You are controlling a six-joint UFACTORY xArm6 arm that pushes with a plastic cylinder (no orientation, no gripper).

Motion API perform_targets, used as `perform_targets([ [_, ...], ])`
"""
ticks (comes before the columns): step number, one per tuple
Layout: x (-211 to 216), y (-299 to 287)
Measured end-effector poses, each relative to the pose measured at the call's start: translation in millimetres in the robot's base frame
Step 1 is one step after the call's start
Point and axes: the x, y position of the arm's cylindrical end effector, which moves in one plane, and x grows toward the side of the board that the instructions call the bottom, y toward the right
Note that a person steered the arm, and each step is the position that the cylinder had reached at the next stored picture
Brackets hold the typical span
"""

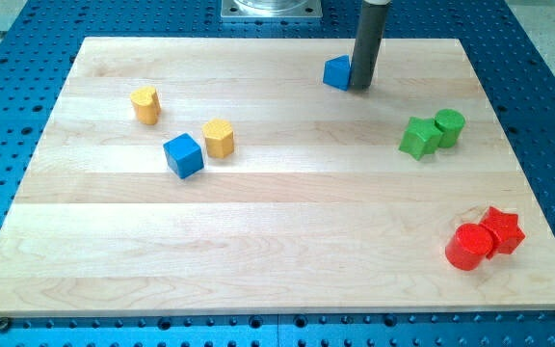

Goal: Push the triangle vertical to the green circle

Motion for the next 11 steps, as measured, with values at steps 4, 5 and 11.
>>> perform_targets([
  [4,-47.3,-156.1],
  [5,-47.7,-75.1],
  [11,-28.4,17.4],
])
